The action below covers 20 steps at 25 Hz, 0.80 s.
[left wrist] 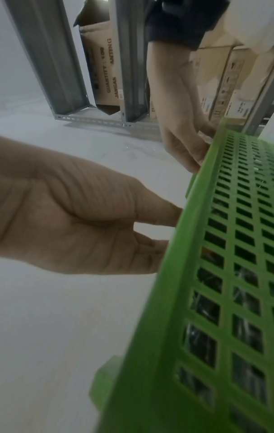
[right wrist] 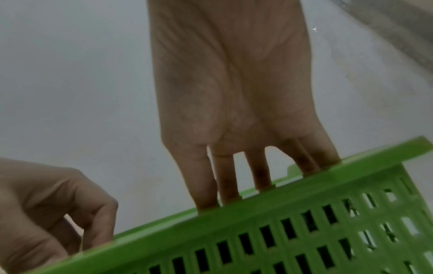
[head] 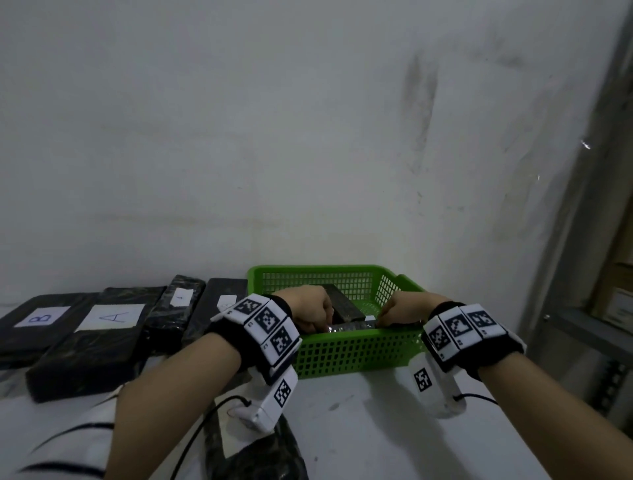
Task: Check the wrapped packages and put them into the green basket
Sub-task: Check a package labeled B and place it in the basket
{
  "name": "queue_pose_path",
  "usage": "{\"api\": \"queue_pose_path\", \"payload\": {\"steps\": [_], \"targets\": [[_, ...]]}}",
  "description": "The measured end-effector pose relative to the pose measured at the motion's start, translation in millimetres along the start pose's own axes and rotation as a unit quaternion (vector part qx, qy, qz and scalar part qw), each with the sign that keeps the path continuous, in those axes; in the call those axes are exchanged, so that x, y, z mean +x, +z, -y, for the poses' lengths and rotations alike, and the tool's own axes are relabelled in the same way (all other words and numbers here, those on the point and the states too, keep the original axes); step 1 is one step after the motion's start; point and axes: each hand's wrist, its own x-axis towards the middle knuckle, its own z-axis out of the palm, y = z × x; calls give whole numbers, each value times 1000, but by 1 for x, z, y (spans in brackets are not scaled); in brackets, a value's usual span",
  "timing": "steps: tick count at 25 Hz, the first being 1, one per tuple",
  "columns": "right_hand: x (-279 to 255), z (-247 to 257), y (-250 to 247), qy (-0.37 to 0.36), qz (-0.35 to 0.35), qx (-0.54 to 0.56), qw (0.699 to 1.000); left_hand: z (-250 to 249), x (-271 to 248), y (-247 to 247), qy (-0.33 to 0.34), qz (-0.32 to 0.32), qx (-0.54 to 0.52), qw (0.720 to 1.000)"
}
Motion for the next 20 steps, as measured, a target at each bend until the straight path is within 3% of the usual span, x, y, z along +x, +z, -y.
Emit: {"api": "queue_pose_path", "payload": {"steps": [6, 14, 20], "targets": [[-15, 25, -6, -37, -38, -33, 998, 12, -18, -1, 15, -35, 58, 998], [-58, 129, -29, -159, -72, -20, 985, 68, -86, -32, -58, -115, -59, 990], [-95, 207, -8, -180, -20, -69, 981, 136, -150, -20, -169, -48, -151, 973]]}}
